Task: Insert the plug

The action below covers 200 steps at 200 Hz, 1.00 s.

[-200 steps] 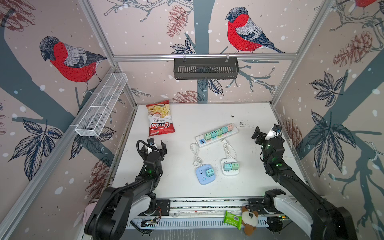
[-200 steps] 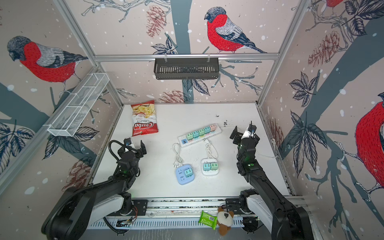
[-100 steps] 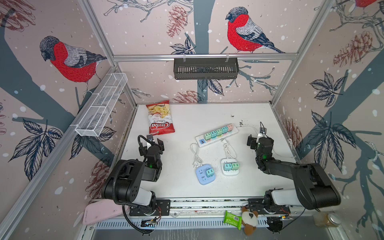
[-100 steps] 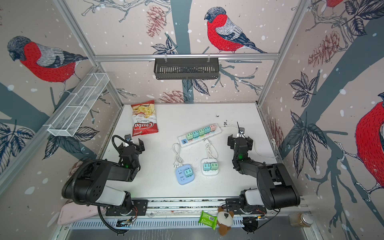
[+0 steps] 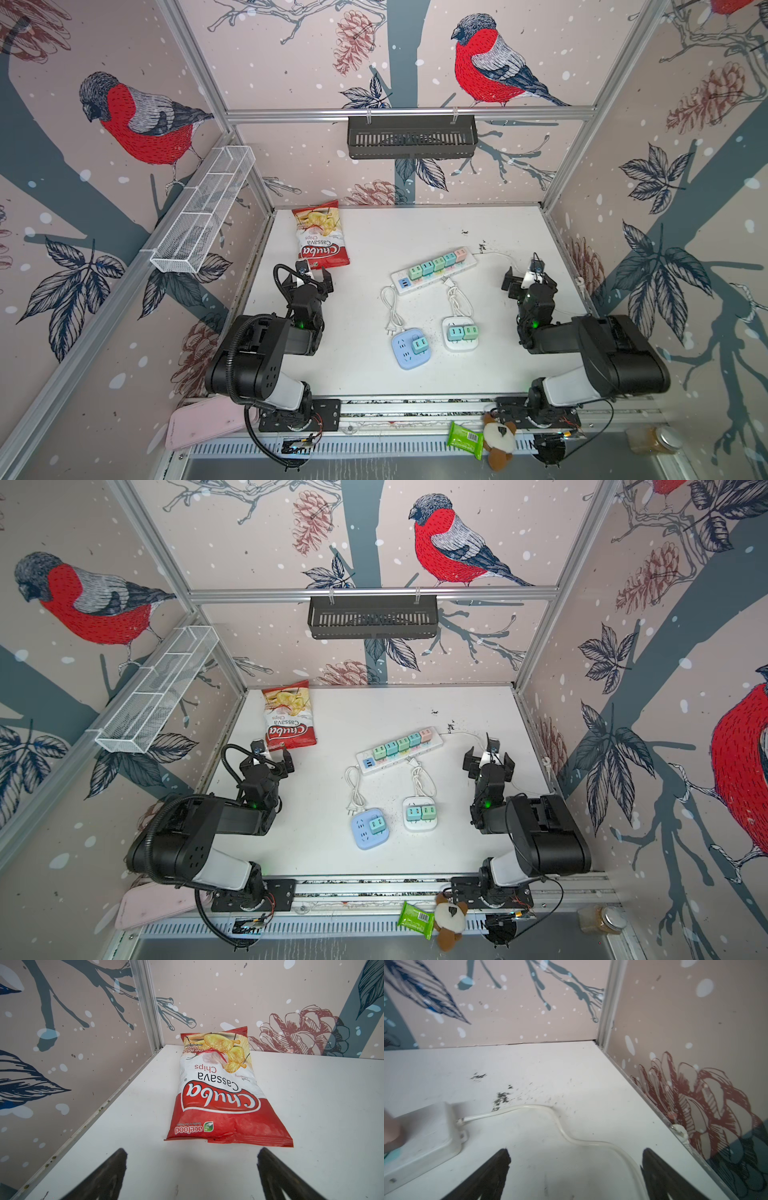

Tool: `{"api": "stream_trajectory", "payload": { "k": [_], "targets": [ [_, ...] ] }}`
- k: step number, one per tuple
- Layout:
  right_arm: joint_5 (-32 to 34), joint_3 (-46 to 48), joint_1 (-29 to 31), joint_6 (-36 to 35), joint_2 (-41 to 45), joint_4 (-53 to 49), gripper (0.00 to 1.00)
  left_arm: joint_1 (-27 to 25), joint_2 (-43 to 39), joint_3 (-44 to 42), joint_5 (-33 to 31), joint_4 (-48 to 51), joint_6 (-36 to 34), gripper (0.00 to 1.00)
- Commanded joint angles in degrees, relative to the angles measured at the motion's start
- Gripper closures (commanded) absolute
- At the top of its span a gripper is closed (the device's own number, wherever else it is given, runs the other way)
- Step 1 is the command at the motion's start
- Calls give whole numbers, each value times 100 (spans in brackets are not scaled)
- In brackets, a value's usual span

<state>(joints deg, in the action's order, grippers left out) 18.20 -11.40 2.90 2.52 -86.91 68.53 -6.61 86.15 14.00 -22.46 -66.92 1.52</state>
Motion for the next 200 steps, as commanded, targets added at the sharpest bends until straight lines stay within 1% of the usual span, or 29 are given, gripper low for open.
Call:
{"api": "stream_trajectory", "payload": {
  "k": [1, 10, 17, 30, 41, 200],
  "targets": [
    [-2, -199, 3, 402, 116, -38, 1, 17, -2, 36, 114, -94, 37, 3],
    [-4, -71, -6, 359, 43, 333, 0, 20, -8, 33, 113, -101, 37, 3],
    [10, -73, 6, 324, 9, 414, 1, 22, -3, 38, 119, -85, 34, 3],
    [72, -133, 46, 344, 108, 126, 1, 28, -10, 33, 120, -82, 39, 3],
    [95, -102, 57, 311, 60, 276, 1, 28, -2, 35, 119, -97, 37, 3],
    [-9, -180, 0, 354, 43, 109, 1, 28, -1, 50, 127, -81, 36, 3]
  ]
}}
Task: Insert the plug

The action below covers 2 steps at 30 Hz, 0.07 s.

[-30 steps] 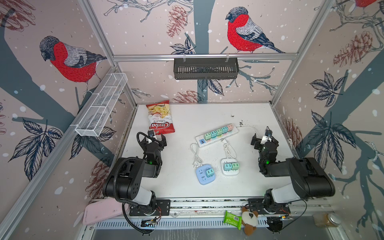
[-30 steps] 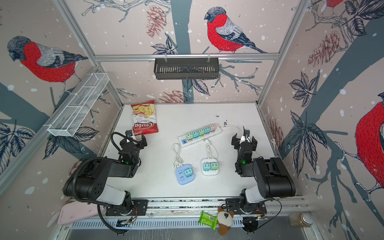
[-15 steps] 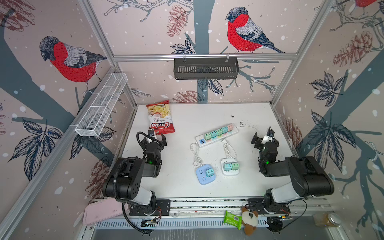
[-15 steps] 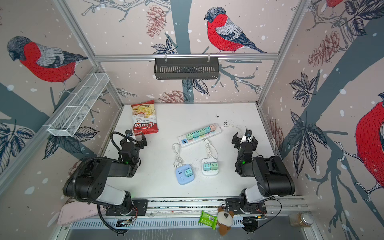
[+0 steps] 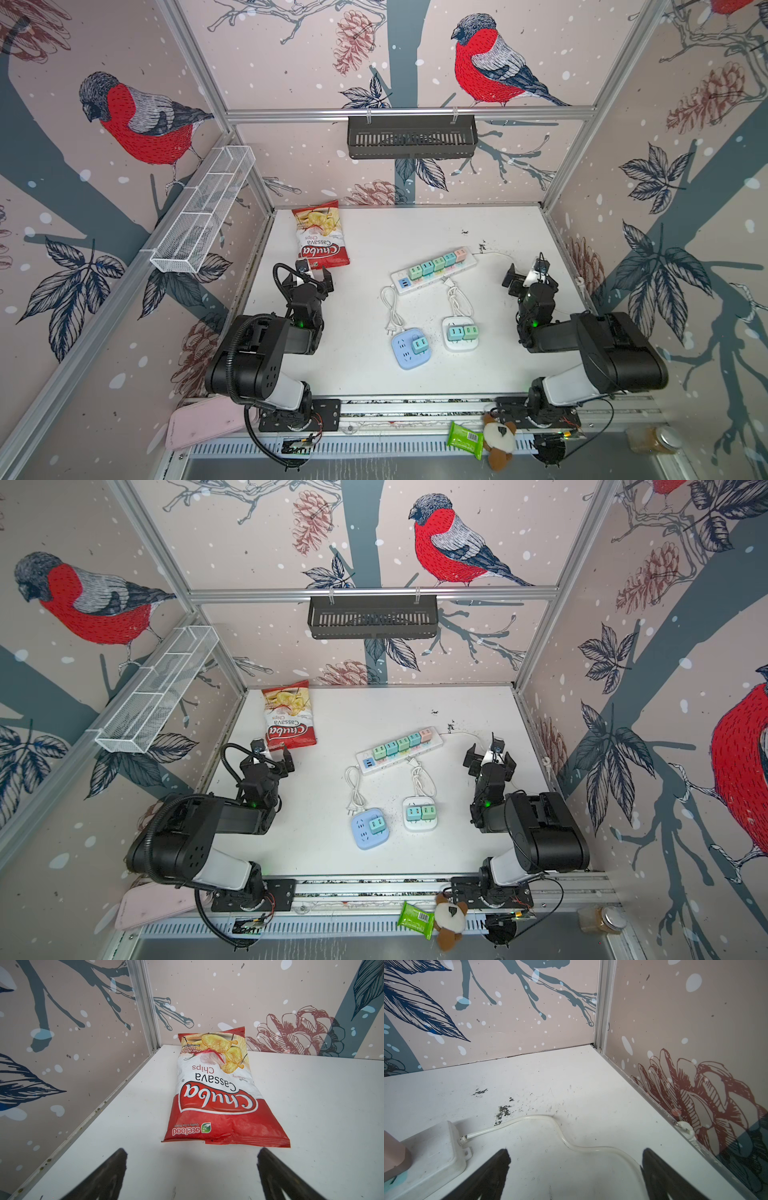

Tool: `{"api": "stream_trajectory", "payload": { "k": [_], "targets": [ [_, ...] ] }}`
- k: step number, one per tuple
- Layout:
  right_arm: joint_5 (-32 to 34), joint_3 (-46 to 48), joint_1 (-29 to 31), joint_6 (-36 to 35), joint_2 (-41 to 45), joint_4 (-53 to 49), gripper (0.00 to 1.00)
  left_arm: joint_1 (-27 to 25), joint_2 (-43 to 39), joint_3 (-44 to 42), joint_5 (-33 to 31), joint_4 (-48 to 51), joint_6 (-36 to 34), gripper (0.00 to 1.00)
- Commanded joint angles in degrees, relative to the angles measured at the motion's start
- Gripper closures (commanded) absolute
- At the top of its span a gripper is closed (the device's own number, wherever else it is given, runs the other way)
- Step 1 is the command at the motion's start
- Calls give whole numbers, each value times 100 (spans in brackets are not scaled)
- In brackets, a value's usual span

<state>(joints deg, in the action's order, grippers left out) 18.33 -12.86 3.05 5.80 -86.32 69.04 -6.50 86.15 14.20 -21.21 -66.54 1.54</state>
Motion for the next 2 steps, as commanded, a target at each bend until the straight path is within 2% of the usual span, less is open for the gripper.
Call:
{"api": "stream_trajectory", "payload": {
  "k": [1, 2],
  "targets": [
    [-22, -33, -15, 26, -11, 58, 1, 17, -1, 31, 3, -120, 32, 3],
    [-26, -17, -15, 33, 14, 66, 1, 16, -9, 28, 0, -114, 35, 3]
  ]
}}
